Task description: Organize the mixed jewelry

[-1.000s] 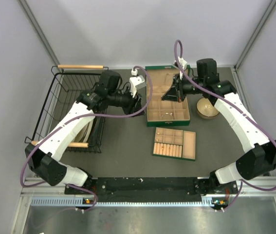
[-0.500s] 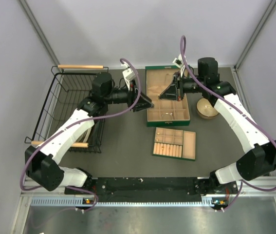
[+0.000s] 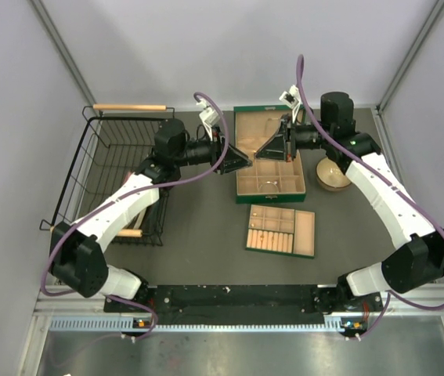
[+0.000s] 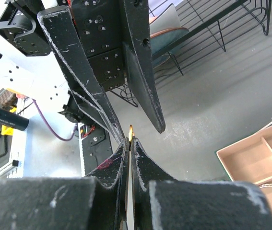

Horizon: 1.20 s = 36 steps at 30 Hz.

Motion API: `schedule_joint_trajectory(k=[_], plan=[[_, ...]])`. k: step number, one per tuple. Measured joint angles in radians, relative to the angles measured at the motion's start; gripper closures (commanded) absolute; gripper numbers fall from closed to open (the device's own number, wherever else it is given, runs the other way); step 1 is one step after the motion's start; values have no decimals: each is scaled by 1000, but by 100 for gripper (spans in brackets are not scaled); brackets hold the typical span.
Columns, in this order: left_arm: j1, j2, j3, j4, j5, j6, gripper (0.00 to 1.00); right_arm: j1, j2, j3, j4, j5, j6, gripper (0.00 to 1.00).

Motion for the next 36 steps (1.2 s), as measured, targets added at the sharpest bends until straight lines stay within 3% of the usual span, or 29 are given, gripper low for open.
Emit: schedule_joint_trajectory(k=[13,21,36], plan=[[0,0,-10,80,14,-56,59,0,0,-1,15,-2,11,100],[0,9,-12,119,23,-89,77,0,-1,-26,22,2,12,100],[0,33,-14,132,43,-123,100,0,-2,-32,21,12,11,100]])
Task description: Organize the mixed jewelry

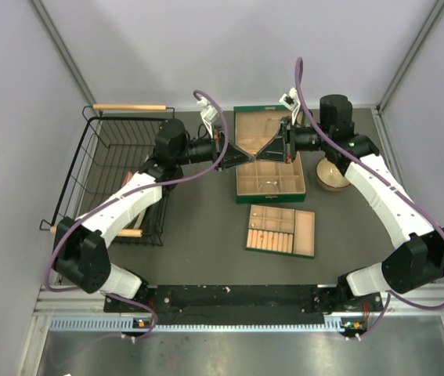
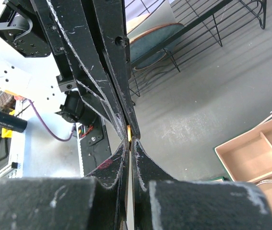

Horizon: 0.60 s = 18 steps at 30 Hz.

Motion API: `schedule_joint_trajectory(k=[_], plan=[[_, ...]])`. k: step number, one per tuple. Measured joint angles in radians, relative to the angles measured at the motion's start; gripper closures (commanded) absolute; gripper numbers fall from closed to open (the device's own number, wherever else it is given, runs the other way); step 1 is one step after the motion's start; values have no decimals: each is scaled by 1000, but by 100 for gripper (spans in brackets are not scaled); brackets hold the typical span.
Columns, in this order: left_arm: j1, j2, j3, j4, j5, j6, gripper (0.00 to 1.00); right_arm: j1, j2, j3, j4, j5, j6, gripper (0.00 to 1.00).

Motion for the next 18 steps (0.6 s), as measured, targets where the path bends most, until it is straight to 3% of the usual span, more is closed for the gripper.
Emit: schedule_joint_trajectory(k=[4,11,18], plan=[[0,0,-2,5,0,-5,100,0,-2,-7,5,0,-2,97],[0,18,-2,1,9,-4,100,0,-29,-34,5,23,-16,73],[-1,32,24,-44,12,23,100,0,-69,-35,-27,90,-68,65]])
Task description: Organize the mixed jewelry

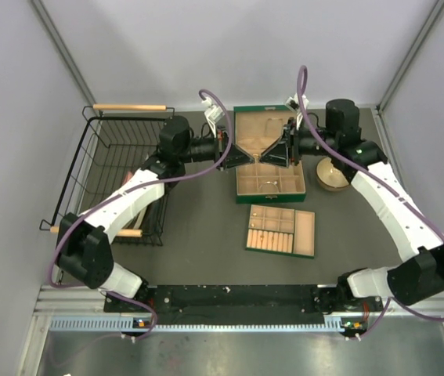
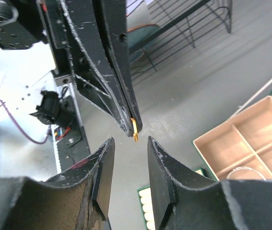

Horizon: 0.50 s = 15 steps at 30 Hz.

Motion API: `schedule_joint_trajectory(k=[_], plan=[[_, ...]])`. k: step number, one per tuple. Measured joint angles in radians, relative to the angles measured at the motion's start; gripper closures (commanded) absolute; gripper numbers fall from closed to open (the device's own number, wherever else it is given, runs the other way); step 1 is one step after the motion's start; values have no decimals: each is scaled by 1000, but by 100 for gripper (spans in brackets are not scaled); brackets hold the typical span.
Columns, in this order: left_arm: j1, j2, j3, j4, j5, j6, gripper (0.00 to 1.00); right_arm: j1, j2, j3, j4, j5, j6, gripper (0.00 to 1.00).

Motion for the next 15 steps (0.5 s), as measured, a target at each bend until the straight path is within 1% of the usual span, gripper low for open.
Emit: schedule_joint_trajectory(k=[3,6,7,9,11,15], plan=[[0,0,41,-76,3,67,100,-3,-25,0,-29,69,-33,64],[-2,2,119,-233,-4,196,100,-32,-46,2,-63,145,-50,64],[-8,5,158,-311,-21,254,100,-53,-51,5,-72,173,-51,64],[-35,23,267,-489,-82,447,100,-107,-59,10,-89,224,-51,64],[-83,37,355,-624,-160,626,100,-177,-68,13,-99,273,-51,64],[-243,51,466,-863,-353,998,100,-260,-93,8,-118,332,-58,65]])
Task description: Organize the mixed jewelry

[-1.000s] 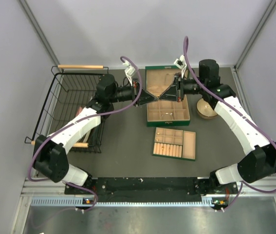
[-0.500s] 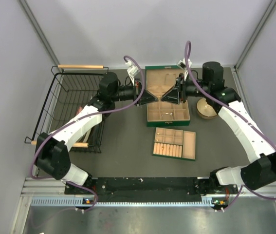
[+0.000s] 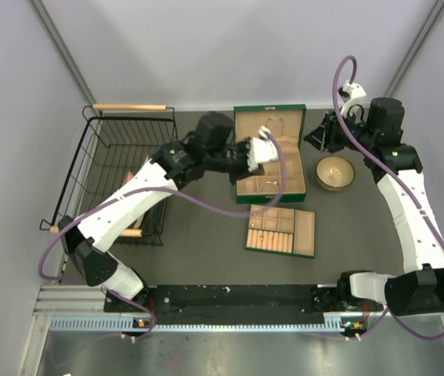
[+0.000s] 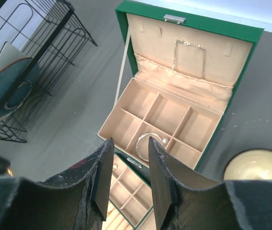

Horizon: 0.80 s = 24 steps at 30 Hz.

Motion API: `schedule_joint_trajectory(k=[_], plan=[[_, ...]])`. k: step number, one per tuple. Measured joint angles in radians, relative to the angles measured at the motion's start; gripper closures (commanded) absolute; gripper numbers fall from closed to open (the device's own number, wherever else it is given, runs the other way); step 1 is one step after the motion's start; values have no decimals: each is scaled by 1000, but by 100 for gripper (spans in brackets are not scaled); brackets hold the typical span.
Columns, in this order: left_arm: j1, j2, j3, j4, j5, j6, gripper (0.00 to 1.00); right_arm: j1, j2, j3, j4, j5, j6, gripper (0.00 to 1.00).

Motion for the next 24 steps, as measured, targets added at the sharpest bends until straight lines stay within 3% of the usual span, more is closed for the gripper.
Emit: schedule_joint_trajectory(k=[6,11,17,24], plan=[[-216,36,15,-267,-264,476,100,-14,-53,-46,0,25,-28,66],[-322,25,-135,-289,-428,832,100,-17,-61,-116,2,19,-56,67],[-333,3,-334,-217,-454,1161,100,-35,-66,-196,2,-19,-101,67],[-330,9,-397,-90,-380,1431,100,-35,-69,-256,8,-83,-132,68]])
